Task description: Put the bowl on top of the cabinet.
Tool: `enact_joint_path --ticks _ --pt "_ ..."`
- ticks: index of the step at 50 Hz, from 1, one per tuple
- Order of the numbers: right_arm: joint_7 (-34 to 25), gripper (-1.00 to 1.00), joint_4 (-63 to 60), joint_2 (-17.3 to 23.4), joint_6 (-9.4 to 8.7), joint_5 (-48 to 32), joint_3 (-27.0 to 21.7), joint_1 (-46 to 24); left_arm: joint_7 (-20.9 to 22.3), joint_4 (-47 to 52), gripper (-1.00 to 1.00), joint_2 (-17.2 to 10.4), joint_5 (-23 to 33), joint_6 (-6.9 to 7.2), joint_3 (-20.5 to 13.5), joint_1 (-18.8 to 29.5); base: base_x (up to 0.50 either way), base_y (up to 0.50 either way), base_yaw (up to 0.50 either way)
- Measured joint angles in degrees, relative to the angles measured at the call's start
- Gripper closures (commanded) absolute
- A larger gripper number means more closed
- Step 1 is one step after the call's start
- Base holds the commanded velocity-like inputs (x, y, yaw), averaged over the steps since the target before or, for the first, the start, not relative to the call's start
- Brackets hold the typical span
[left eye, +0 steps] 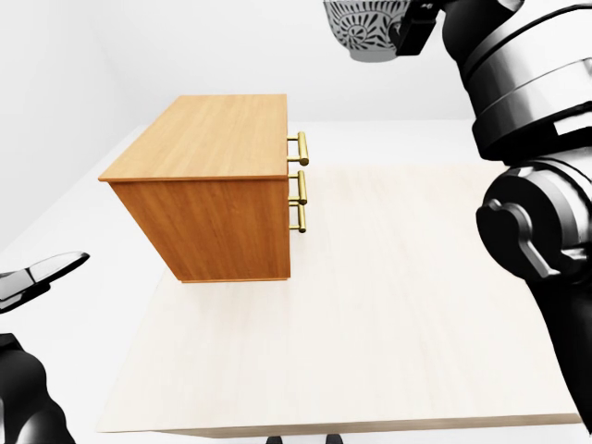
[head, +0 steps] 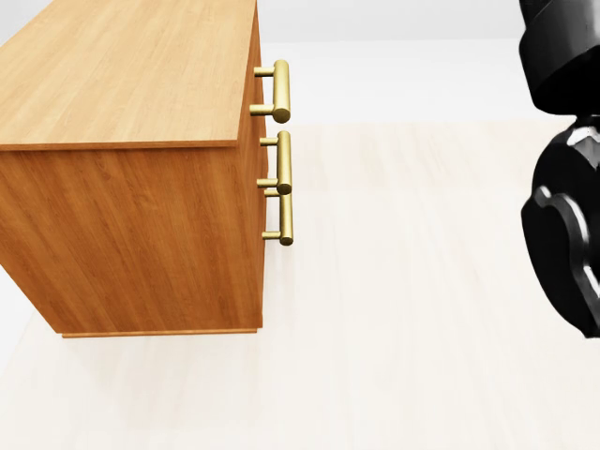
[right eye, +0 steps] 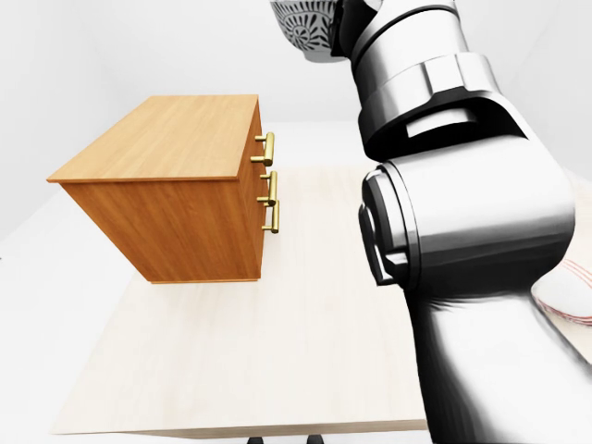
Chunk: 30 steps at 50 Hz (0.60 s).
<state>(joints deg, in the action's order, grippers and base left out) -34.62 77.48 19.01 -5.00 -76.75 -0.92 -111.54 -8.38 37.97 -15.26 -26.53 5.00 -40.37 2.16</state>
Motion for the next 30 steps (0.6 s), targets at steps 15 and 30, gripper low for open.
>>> enact_joint_path --ticks 15,30 --pt "4.0 1.00 0.4 -11.6 0.00 1.4 1.1 -1.9 0.1 0.0 -1.00 0.4 -0.1 0.00 0.5 -0.2 0.00 0.00 0.00" --pt "5.8 1.00 0.3 -18.9 0.30 1.6 2.3 -2.9 0.0 0.5 -1.00 0.9 -0.3 0.00 1.0 -0.4 0.00 0.00 0.00"
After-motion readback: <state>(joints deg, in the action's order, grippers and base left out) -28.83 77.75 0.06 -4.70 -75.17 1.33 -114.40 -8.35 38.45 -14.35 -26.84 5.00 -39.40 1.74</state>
